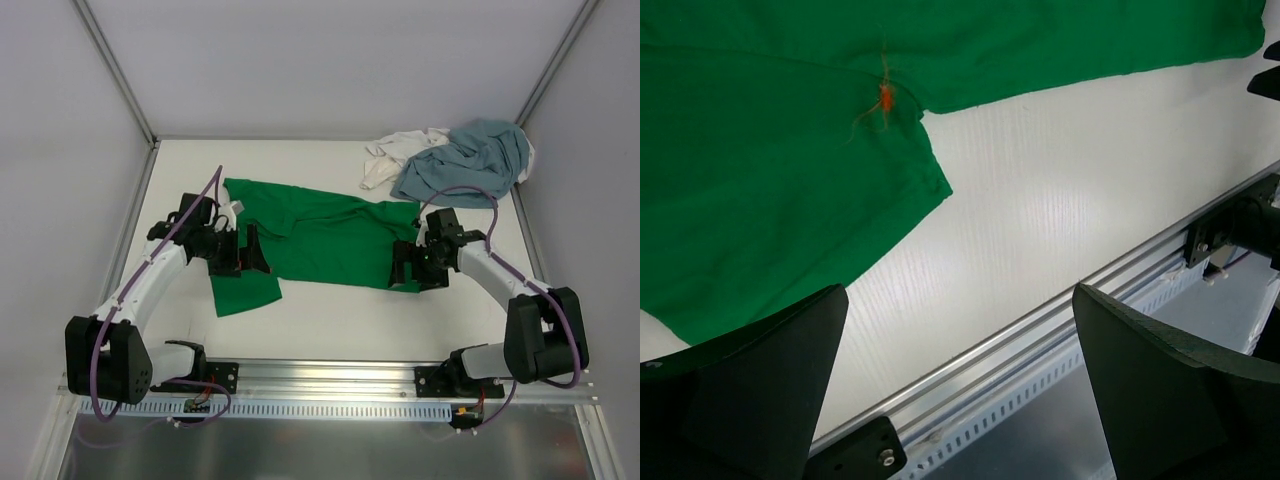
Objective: Fold and stack the t-shirts
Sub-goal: Fold the flattened tshirt in 1/3 of the way, then grap the side of the flattened tshirt closest away from the robot with both arms
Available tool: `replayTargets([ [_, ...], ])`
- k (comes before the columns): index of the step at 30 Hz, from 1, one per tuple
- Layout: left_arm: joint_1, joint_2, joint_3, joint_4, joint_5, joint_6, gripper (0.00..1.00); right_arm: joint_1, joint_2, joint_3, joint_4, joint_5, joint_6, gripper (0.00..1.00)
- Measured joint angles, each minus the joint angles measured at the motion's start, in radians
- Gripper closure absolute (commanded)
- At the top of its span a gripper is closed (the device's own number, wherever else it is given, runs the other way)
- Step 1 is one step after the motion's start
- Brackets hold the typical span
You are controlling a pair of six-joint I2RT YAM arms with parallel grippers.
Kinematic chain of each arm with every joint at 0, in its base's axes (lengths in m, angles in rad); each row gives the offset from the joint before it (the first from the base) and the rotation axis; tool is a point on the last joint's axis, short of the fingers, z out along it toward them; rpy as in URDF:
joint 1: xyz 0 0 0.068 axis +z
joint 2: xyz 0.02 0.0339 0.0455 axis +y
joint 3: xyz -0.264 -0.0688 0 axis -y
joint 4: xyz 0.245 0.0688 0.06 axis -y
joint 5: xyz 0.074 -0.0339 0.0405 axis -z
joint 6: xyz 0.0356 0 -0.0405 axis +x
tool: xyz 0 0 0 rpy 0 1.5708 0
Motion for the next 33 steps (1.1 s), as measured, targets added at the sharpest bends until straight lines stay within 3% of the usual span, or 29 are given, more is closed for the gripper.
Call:
replayTargets([
  [12, 0.000, 0.000, 0.040, -0.023, -0.011, -0.003, 0.02, 0.000, 0.000, -0.090, 0.062, 0.004, 0.023, 0.04],
  [28, 0.000, -0.002, 0.064, -0.026, -0.012, -0.004, 0.01, 0.000, 0.036, -0.067, 0.085, 0.029, 0.021, 0.09],
  [30, 0.000, -0.004, 0.064, -0.026, -0.012, -0.004, 0.01, -0.001, 0.038, -0.066, 0.087, 0.036, 0.019, 0.12],
  [33, 0.000, -0.004, 0.064, -0.026, -0.012, -0.004, 0.01, -0.003, 0.045, -0.063, 0.088, 0.049, 0.016, 0.34],
])
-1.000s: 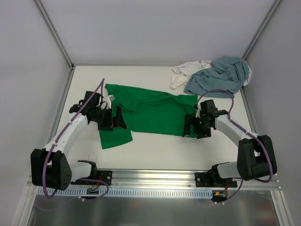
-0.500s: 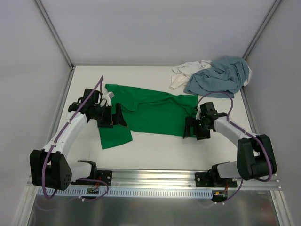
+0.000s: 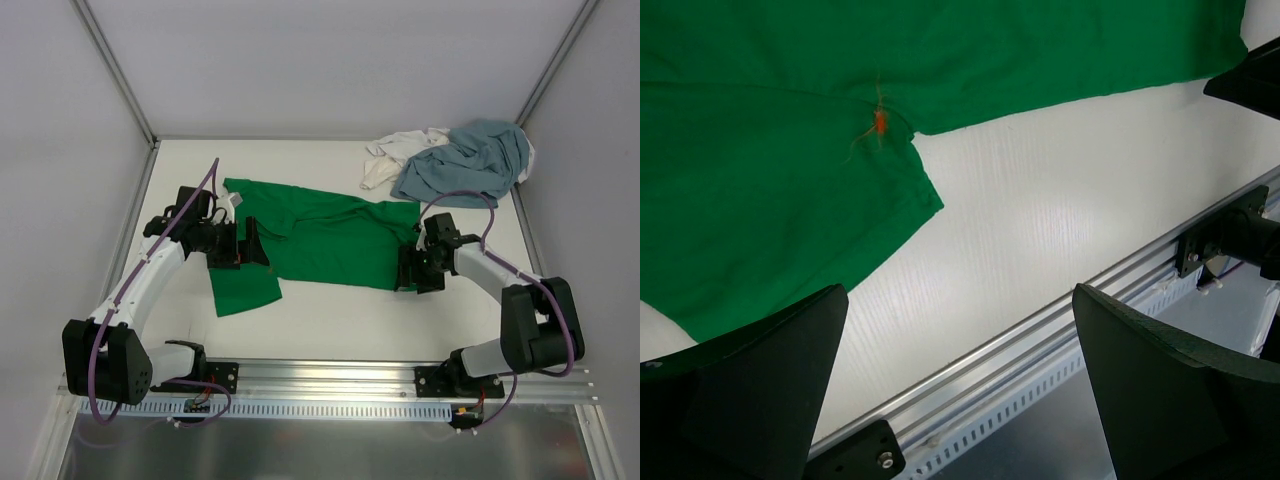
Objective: Fold and stack the t-shirts
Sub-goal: Grap the side of the flattened tshirt closest away from the robot with both arms
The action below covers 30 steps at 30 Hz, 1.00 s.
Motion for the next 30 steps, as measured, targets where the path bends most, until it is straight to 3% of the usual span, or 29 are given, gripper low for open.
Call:
replayTargets([
  [1, 0.000, 0.000, 0.000, 0.000, 0.000, 0.000, 0.01, -0.002, 0.006, 0.003, -0.001, 0.007, -0.004, 0.57],
  [3, 0.000, 0.000, 0.000, 0.000, 0.000, 0.000, 0.01, -0.008, 0.023, 0.008, 0.003, 0.014, -0.007, 0.77],
  [17, 0.000, 0.000, 0.008, -0.006, -0.012, 0.001, 0.01, -0.011, 0.037, 0.030, 0.002, 0.020, -0.005, 0.94],
  [25, 0.002, 0.032, 0.067, -0.160, -0.248, 0.032, 0.02, -0.011, 0.037, 0.072, -0.006, 0.020, -0.008, 0.94],
  [30, 0.032, 0.045, 0.049, -0.217, -0.263, 0.023, 0.02, -0.011, 0.037, 0.093, -0.019, 0.019, -0.014, 0.94],
])
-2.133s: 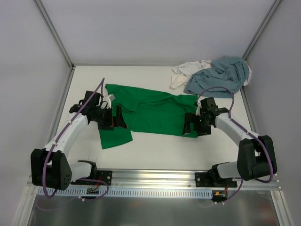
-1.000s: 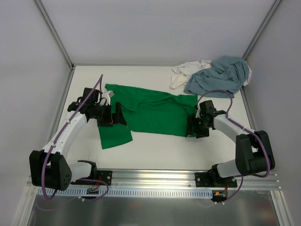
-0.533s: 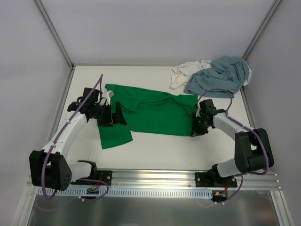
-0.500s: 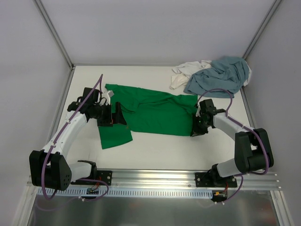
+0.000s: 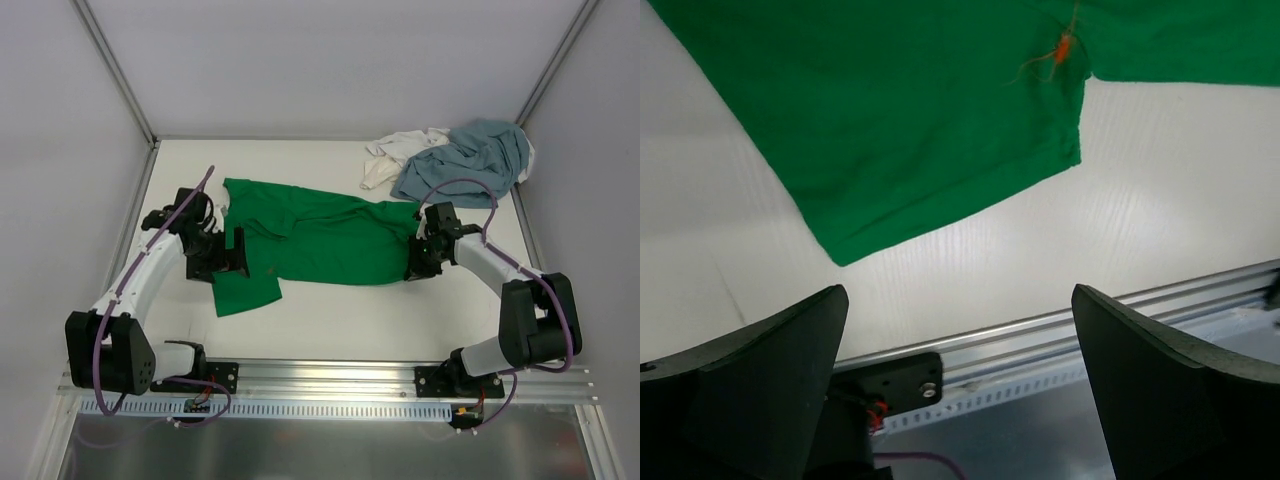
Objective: Fold and stack the t-shirts
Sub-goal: Grap the side of the flattened tshirt closest away from the robot with both arms
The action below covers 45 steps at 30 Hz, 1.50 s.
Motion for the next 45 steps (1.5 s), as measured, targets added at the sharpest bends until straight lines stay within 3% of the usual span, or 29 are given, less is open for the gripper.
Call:
replayTargets([
  [7, 0.185, -0.040, -0.193, 0.137, 0.207, -0.174, 0.05, 0.000, 0.000, 0.020, -0.023, 0.000, -0.010, 0.94],
  [16, 0.225, -0.142, -0.361, 0.290, 0.263, -0.328, 0.06, -0.005, 0.000, 0.039, -0.073, -0.005, -0.024, 0.95],
  [23, 0.225, -0.186, -0.374, 0.220, 0.169, -0.373, 0.09, -0.007, 0.000, 0.085, -0.093, -0.013, -0.040, 0.95],
  [33, 0.225, -0.104, -0.328, 0.064, -0.073, -0.451, 0.09, -0.008, -0.001, 0.088, -0.094, -0.017, -0.040, 0.95],
  [38, 0.225, -0.013, -0.350, 0.093, -0.085, -0.504, 0.11, -0.013, -0.016, 0.088, -0.094, -0.023, -0.039, 0.95],
  [45, 0.225, -0.038, -0.386, 0.173, -0.084, -0.517, 0.12, -0.022, -0.038, 0.088, -0.093, -0.029, -0.039, 0.95],
])
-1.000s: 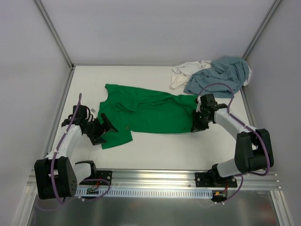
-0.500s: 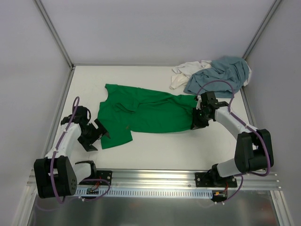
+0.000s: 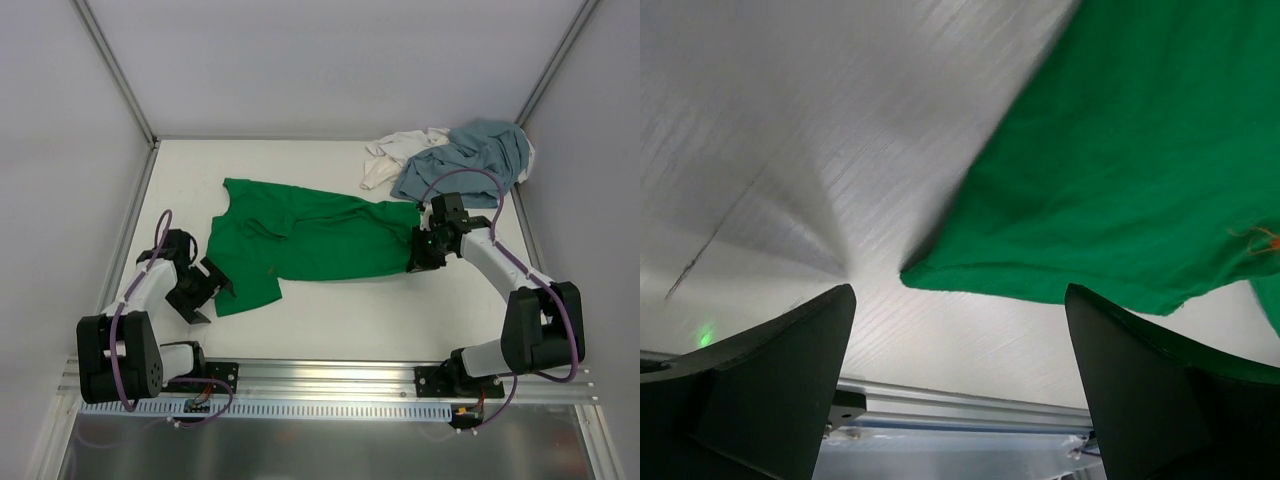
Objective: Fold and stack the t-shirts
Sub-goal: Grap the side of the flattened tshirt closest away from the robot with both arms
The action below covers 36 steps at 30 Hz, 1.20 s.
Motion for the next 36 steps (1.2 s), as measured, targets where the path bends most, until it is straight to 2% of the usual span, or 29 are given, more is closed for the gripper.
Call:
replayTargets([
  [6, 0.000, -0.039, -0.055, 0.100, 0.008, 0.004, 0.14, -0.001, 0.000, 0.000, 0.000, -0.006, 0.000, 0.95],
  [13, 0.000, -0.035, -0.056, 0.109, 0.017, 0.030, 0.15, -0.004, 0.000, 0.000, 0.002, -0.010, 0.000, 0.95],
  [19, 0.000, 0.007, -0.039, 0.109, 0.037, 0.072, 0.21, -0.005, 0.000, 0.000, 0.002, -0.010, 0.000, 0.95],
  [30, -0.003, 0.052, -0.027, 0.177, 0.146, 0.106, 0.23, -0.013, 0.000, 0.000, 0.003, -0.010, 0.001, 0.95],
  [33, -0.023, 0.069, -0.024, 0.206, 0.172, 0.106, 0.34, -0.014, 0.000, 0.000, 0.002, -0.010, 0.001, 0.95],
  [34, -0.026, 0.074, -0.023, 0.215, 0.179, 0.106, 0.58, -0.014, 0.000, 0.000, 0.002, -0.010, 0.001, 0.94],
  [36, -0.035, 0.087, -0.030, 0.250, 0.179, 0.108, 0.85, -0.014, -0.001, 0.000, 0.002, -0.010, 0.001, 0.94],
])
